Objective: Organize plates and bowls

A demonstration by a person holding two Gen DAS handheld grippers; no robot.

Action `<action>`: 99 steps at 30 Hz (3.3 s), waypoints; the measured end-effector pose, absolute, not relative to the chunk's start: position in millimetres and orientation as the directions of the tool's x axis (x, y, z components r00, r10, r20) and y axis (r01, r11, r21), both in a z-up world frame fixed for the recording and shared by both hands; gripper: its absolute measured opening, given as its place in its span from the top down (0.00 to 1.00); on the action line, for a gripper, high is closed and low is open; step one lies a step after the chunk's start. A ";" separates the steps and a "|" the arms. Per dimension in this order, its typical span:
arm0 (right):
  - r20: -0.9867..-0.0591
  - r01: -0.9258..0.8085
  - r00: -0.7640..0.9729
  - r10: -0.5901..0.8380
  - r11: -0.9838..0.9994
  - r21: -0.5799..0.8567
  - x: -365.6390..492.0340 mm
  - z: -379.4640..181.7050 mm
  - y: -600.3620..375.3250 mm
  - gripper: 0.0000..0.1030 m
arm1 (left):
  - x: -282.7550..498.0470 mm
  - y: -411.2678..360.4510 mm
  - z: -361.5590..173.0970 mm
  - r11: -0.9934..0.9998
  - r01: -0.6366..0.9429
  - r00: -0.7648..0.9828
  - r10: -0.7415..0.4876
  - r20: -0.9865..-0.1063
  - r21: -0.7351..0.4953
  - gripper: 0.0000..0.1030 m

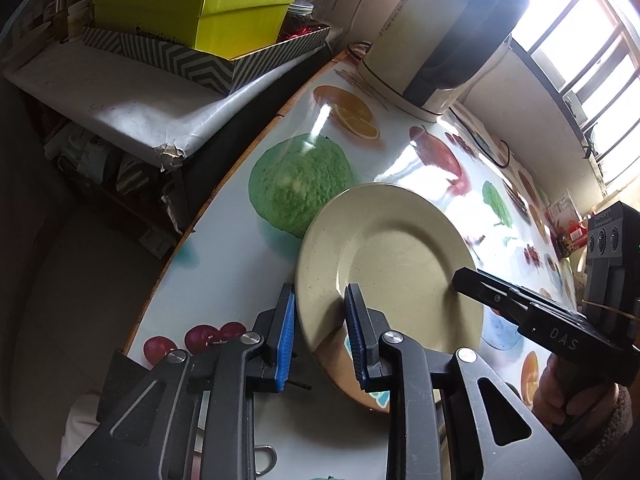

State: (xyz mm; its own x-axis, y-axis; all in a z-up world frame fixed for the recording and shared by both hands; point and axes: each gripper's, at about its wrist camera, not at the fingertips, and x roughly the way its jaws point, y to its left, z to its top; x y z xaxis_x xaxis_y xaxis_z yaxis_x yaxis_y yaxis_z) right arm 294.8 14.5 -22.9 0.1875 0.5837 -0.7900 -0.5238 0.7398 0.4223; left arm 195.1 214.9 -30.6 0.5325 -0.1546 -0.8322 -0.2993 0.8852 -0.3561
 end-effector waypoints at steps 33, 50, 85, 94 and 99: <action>-0.783 -0.495 0.193 0.592 0.747 0.443 290.9 -18.6 7.5 0.82 | 192.1 213.6 -26.0 0.887 -0.305 0.541 -0.138 -0.829 -0.347 0.76; -0.763 -0.491 0.232 0.603 0.750 0.443 274.6 2.6 -11.2 0.82 | 179.5 200.2 -3.8 0.890 -0.276 0.568 -0.153 -0.809 -0.363 0.76; -0.736 -0.436 0.322 0.596 0.783 0.443 197.3 31.0 -81.8 0.82 | 120.8 142.9 21.6 0.916 -0.180 0.585 -0.193 -0.787 -0.358 0.76; -0.732 -0.421 0.330 0.597 0.786 0.452 177.8 29.0 -94.3 0.82 | 106.4 132.0 20.3 0.920 -0.167 0.582 -0.199 -0.789 -0.355 0.76; -0.737 -0.413 0.331 0.589 0.793 0.449 168.1 26.5 -101.0 0.83 | 99.7 125.0 16.4 0.922 -0.160 0.574 -0.203 -0.793 -0.352 0.76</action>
State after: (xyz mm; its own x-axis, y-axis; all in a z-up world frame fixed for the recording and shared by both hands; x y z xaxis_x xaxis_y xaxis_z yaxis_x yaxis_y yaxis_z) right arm 168.1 -101.0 26.5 0.3307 0.5892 -0.7372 -0.4127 0.7928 0.4486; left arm 99.7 125.0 16.4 0.5743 -0.2029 -0.7931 -0.1603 0.9222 -0.3520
